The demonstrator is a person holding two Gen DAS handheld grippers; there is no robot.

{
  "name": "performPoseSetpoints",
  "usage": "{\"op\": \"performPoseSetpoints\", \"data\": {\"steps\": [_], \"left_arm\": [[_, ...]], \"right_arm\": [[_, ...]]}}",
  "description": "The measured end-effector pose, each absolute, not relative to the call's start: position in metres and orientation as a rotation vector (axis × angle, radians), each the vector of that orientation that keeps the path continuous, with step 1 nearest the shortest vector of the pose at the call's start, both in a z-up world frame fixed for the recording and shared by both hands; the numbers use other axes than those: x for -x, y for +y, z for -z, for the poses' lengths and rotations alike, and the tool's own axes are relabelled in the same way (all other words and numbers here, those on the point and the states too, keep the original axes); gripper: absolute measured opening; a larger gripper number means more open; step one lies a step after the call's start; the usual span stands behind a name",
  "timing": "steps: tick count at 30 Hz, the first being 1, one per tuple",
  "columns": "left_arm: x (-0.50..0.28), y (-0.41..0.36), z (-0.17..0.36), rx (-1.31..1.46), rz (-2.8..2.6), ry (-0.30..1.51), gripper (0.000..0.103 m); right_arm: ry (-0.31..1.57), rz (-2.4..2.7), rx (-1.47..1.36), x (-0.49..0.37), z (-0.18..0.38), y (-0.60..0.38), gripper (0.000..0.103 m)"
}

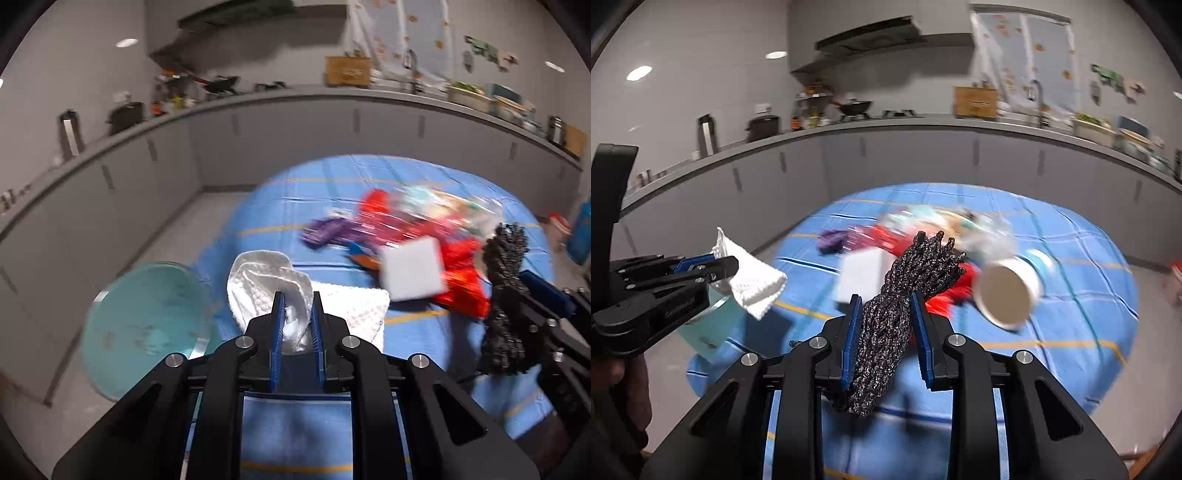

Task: Collect trash
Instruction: 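Carry the white cloth and black scrubber over the teal bin with both tools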

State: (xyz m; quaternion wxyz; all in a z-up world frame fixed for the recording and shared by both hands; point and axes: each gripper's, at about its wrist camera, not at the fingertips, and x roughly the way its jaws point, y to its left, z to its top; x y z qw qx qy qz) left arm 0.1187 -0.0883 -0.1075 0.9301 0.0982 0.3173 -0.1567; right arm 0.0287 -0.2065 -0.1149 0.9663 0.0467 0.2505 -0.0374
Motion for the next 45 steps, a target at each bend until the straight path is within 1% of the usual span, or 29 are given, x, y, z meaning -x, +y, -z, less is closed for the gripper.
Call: {"op": "performPoseSetpoints", "data": {"steps": [10,16,27,38,43,45], "left_arm": [[-0.155,0.006,0.095,-0.159,0.024,0.634,0.014],[-0.17,0.038,0.1,-0.144,-0.08,0.641,0.014],[-0.2,0.075,0.117,-0.118,-0.177,0.689,0.015],[-0.219,0.095,0.14,-0.077,-0.187,0.747,0.018],[-0.223,0.098,0.147,-0.067,-0.187,0.762,0.022],[-0.224,0.099,0.148,-0.066,-0.187,0.763,0.026]], "right_arm": [[0.465,-0.124,-0.04,-0.081,0.083,-0.148,0.028],[0.456,-0.215,-0.003,-0.114,0.076,-0.108,0.028],[0.494,-0.337,0.032,-0.167,0.086,-0.053,0.028],[0.564,-0.425,0.047,-0.208,0.11,-0.021,0.028],[0.581,-0.449,0.043,-0.216,0.119,-0.015,0.028],[0.585,-0.453,0.044,-0.219,0.121,-0.012,0.029]]}}
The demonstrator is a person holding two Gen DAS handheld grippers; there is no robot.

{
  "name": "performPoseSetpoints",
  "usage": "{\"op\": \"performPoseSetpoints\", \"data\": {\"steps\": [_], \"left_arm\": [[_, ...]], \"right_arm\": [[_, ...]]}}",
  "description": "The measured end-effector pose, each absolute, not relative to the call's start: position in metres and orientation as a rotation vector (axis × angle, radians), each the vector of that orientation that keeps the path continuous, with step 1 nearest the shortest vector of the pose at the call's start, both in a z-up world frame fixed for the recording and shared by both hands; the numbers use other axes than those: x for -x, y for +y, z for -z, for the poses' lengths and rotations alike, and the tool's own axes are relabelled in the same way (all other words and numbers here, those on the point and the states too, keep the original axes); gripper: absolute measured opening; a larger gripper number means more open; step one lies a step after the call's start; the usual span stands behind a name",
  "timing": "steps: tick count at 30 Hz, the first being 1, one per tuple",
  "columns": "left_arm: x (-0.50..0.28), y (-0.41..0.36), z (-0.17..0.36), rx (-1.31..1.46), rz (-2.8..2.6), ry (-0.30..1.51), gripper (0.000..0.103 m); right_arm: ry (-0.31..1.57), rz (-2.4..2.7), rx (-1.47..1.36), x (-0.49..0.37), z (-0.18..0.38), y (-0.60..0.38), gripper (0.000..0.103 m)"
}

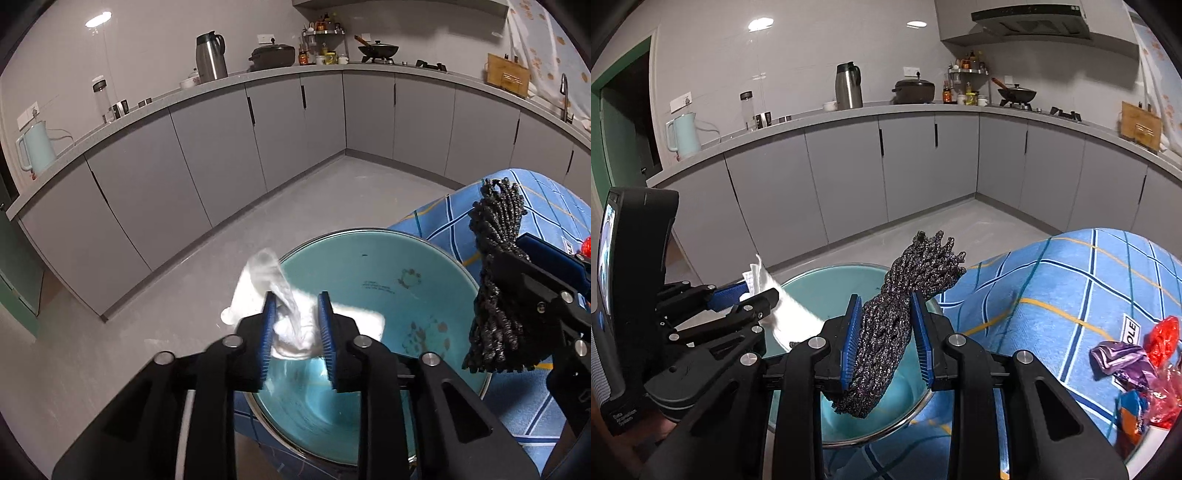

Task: Collect trash
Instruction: 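Carry the white cloth and black scrubber over the teal bin with both tools, then open both tools to drop the cloth and scrubber into the bin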

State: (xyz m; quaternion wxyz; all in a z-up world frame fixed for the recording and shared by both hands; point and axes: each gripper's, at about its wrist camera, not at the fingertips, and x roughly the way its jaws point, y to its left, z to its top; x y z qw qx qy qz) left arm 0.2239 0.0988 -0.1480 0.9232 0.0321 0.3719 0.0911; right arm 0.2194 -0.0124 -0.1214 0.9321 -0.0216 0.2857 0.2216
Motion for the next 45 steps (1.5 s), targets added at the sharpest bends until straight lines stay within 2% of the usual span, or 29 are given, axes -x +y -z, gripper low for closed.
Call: {"op": "performPoseSetpoints", "data": {"steps": [2,4,5,10,12,16,20,25,27,33,45], "left_arm": [[-0.225,0.099,0.149,-0.065,-0.187,0.765,0.027],[-0.225,0.1,0.15,-0.062,-0.192,0.766,0.035],[-0.225,0.101,0.15,-0.062,-0.196,0.763,0.041],[-0.225,0.103,0.149,-0.062,-0.208,0.755,0.043],[-0.225,0.105,0.149,-0.062,-0.215,0.754,0.048],[-0.225,0.107,0.148,-0.059,-0.223,0.752,0.051],[-0.221,0.104,0.145,-0.062,-0.224,0.738,0.063],[-0.216,0.101,0.138,-0.055,-0.222,0.721,0.068],[-0.212,0.098,0.135,-0.055,-0.224,0.707,0.078],[-0.204,0.079,0.129,-0.068,-0.185,0.696,0.082],[-0.188,0.034,0.115,-0.11,-0.109,0.661,0.092]], "right_arm": [[0.591,-0.46,0.038,-0.222,0.123,-0.011,0.03],[0.591,-0.464,0.03,-0.223,0.123,-0.013,0.042],[0.591,-0.468,0.026,-0.224,0.123,-0.013,0.043],[0.592,-0.461,0.014,-0.224,0.124,-0.017,0.043],[0.588,-0.458,0.011,-0.223,0.122,-0.019,0.043],[0.59,-0.433,-0.003,-0.221,0.121,-0.026,0.044],[0.581,-0.414,0.006,-0.214,0.119,-0.03,0.044],[0.568,-0.374,0.022,-0.204,0.116,-0.037,0.047],[0.569,-0.357,0.019,-0.201,0.115,-0.041,0.047],[0.558,-0.297,0.025,-0.182,0.111,-0.06,0.057],[0.522,-0.187,-0.017,-0.141,0.1,-0.114,0.062]]}}
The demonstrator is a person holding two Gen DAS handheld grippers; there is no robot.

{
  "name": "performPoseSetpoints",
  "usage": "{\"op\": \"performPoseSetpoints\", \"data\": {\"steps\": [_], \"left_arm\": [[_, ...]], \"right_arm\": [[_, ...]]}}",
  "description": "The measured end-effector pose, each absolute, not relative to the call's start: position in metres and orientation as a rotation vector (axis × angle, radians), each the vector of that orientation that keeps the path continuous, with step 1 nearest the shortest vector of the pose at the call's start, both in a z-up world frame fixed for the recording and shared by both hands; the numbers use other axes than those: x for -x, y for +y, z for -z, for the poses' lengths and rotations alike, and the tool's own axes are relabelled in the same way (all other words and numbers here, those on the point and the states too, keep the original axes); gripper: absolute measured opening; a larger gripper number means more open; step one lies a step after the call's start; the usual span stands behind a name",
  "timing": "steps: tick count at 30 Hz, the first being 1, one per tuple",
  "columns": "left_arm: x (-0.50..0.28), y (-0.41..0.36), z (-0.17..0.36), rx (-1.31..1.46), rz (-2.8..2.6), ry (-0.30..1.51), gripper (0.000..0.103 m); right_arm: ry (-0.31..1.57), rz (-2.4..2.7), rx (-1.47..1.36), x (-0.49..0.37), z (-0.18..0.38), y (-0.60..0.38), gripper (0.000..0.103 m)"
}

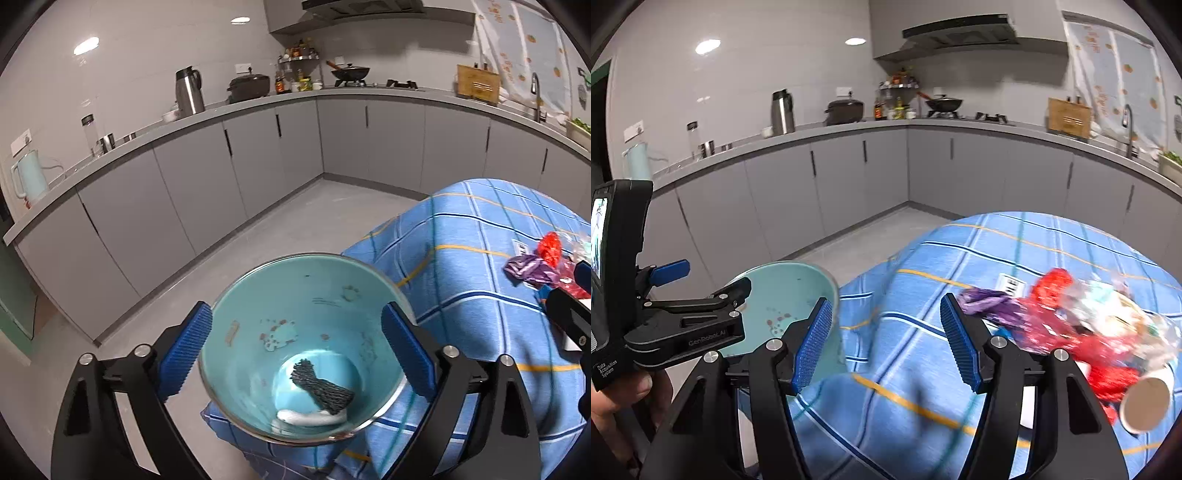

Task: Collect trash
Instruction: 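Open both tools to drop the cloth and scrubber into the bin, then grasp the white sponge with the left tool while the right tool grasps the paper cup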

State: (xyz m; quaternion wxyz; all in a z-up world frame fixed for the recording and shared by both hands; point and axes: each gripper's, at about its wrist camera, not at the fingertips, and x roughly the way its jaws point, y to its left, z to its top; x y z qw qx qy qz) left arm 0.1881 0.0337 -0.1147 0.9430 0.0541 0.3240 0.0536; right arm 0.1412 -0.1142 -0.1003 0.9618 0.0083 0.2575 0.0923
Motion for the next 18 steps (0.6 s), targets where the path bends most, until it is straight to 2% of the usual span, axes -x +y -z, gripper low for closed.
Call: {"op": "performPoseSetpoints", "data": {"steps": [18], "left_arm": [[-0.161,-0.077,0.108,-0.193,0.16,0.632,0.098]], "right_arm": [[0.462,0.123,-0.049,-0.067,0.093,-0.225,0.066]]}}
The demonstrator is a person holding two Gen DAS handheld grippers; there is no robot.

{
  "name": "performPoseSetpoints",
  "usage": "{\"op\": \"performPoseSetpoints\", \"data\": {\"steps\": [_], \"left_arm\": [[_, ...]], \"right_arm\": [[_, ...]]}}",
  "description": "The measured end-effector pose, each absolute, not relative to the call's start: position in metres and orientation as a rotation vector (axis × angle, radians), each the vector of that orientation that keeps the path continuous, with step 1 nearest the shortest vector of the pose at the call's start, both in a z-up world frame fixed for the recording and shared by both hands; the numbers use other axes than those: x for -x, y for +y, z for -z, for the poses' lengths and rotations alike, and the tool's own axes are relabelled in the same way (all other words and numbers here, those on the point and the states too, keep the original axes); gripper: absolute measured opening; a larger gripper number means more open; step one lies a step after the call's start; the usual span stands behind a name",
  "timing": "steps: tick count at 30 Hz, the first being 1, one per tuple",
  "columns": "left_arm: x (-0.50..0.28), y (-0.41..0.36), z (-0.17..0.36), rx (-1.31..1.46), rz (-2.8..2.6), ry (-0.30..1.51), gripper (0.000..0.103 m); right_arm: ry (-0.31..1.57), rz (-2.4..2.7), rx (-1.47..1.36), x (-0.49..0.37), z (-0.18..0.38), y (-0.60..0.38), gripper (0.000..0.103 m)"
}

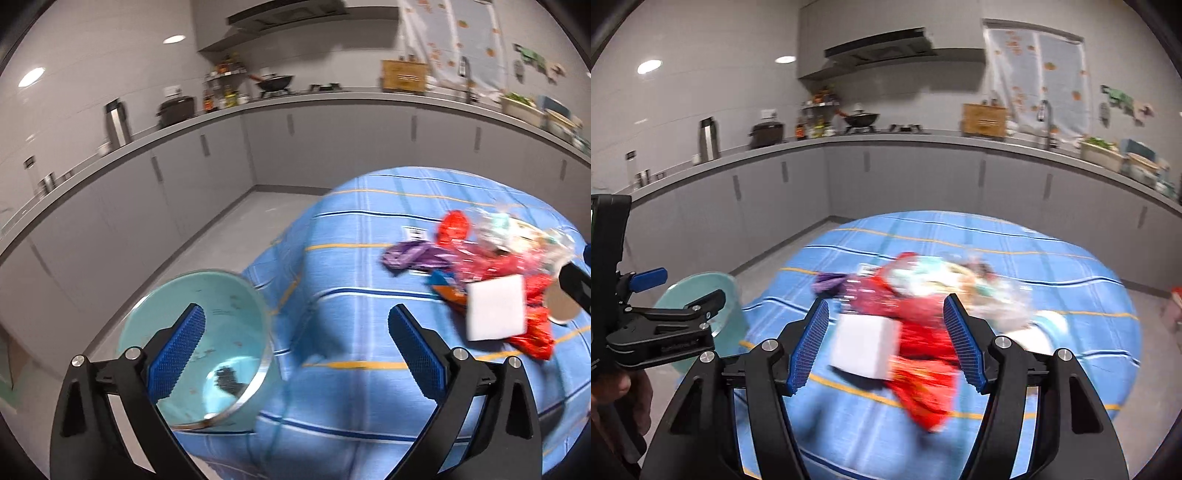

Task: Collect trash
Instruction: 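Grasp the white sponge with the left tool while the right tool grasps the paper cup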

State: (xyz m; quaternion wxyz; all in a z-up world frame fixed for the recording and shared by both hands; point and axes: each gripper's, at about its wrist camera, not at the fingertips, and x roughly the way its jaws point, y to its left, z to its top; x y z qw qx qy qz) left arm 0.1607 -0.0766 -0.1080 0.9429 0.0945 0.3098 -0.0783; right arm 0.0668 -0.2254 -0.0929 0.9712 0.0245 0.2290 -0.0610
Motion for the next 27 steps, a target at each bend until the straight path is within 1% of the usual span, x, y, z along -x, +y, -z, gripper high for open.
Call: {"op": "performPoseSetpoints", "data": {"steps": [9,13,27], "left_arm": [[-0.147,-0.139,0.113,-0.228,0.309,0.624,0.098],[-0.147,-0.159,0.116,-0.237,0.352,0.623,0.098],[-0.153,-0.198,0.137,-0.256,0.436,0.657,0.098]], "right_arm": [[0.459,0.266,-0.081,-0.043,0.102,-0.278,0.067],[0.462,0.312,-0.072,-0.037,0.108,-0.287,0.067],[0.518,0.409,-0.07,-0.038,0.132,-0.306,0.067]]}}
